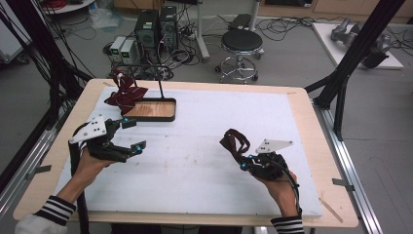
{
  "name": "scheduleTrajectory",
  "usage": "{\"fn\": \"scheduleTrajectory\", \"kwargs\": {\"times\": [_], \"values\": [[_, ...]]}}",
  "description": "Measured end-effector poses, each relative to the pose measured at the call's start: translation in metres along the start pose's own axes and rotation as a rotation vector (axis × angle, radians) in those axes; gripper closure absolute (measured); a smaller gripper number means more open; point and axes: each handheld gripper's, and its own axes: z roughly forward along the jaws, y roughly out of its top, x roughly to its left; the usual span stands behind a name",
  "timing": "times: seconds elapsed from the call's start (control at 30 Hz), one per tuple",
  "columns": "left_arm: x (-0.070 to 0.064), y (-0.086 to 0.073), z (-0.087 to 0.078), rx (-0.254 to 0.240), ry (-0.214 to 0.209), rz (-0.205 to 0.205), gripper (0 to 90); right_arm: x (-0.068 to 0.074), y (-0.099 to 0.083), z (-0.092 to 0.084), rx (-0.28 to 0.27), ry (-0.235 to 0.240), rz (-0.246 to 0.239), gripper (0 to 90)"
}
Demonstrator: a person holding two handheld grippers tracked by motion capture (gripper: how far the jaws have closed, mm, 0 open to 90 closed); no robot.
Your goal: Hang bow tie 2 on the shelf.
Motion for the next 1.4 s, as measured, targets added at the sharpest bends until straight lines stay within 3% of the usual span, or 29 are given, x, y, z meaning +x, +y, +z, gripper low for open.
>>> {"fn": "scheduleTrajectory", "kwargs": {"times": [0.1,0.37,0.8,1.03,1.4], "values": [[-0.002,0.003,0.003,0.0,-0.006,0.007,15.3,0.001,0.004,-0.001,-0.072,0.042,-0.006,81.2],[-0.005,0.006,0.009,0.015,-0.026,0.021,15.3,0.008,0.017,0.001,-0.178,0.103,-0.059,81.2],[-0.011,0.015,0.017,0.018,-0.081,0.042,15.3,0.02,0.04,0.008,-0.29,0.199,-0.13,81.1],[-0.017,0.023,0.028,0.014,-0.147,0.048,15.3,0.026,0.049,0.014,-0.293,0.25,-0.154,81.1],[-0.025,0.029,0.045,0.029,-0.209,0.054,15.4,0.037,0.064,0.023,-0.306,0.313,-0.225,81.1]]}}
